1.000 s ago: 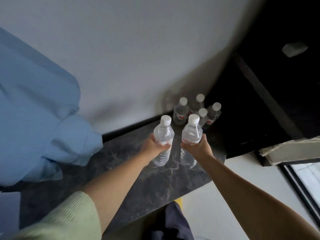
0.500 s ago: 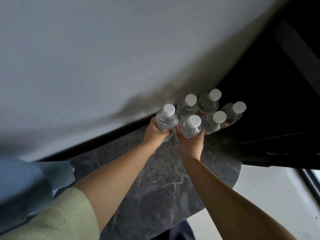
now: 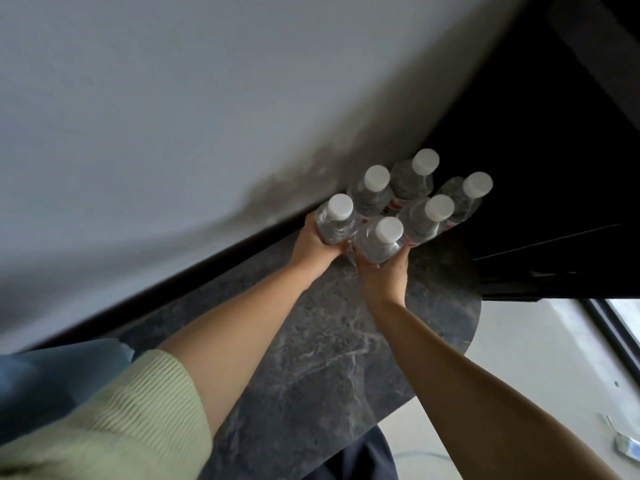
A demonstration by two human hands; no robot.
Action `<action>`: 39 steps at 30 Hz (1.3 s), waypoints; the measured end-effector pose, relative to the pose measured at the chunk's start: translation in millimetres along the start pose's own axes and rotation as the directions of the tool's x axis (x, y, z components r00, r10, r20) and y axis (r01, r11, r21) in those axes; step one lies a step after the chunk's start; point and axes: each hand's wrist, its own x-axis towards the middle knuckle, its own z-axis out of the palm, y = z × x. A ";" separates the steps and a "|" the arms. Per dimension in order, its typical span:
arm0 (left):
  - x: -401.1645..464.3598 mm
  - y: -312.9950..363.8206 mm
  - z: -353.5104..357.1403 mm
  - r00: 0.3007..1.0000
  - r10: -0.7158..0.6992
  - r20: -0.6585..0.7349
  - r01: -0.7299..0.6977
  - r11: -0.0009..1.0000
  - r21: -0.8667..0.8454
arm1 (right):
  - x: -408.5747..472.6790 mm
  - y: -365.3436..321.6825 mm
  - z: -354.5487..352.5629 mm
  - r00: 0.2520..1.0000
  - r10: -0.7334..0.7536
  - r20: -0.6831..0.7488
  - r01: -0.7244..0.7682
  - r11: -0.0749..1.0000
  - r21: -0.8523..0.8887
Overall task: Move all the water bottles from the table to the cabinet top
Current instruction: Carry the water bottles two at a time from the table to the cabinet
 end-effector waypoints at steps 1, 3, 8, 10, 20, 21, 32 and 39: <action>-2.0 2.5 -1.3 1.000 -0.010 -0.002 0.010 1.000 0.021 | -1.2 -2.9 -0.8 1.000 0.021 0.004 -0.021 1.000 -0.004; -8.4 4.8 -3.8 0.999 -0.033 -0.014 0.034 0.998 0.053 | -4.0 -10.0 -4.3 0.998 0.064 0.012 -0.063 0.998 -0.025; -36.5 22.1 -14.8 0.995 -0.082 -0.062 0.092 0.980 0.177 | -22.7 -32.1 -29.2 0.992 0.103 0.068 -0.097 0.991 -0.087; -49.1 38.5 -18.5 0.997 -0.038 -0.072 0.052 0.975 0.215 | -32.8 -45.8 -45.3 0.993 0.085 0.079 -0.075 0.990 -0.121; -143.1 150.0 -23.5 0.985 0.173 -0.025 -0.155 0.929 0.335 | -86.8 -143.1 -144.7 0.967 -0.111 0.229 0.198 0.895 -0.400; -151.4 161.6 -23.0 0.979 0.201 -0.020 -0.182 0.922 0.341 | -89.7 -154.6 -152.4 0.958 -0.145 0.248 0.245 0.863 -0.441; -232.5 208.0 -58.7 0.956 0.290 -0.035 -0.199 0.733 0.651 | -119.0 -233.6 -166.0 0.735 -0.344 0.584 0.675 0.289 -0.679; -282.4 181.0 -56.5 0.919 0.162 -0.360 0.063 0.840 0.540 | -127.8 -234.5 -158.8 0.467 -0.297 0.833 0.867 -0.033 -0.497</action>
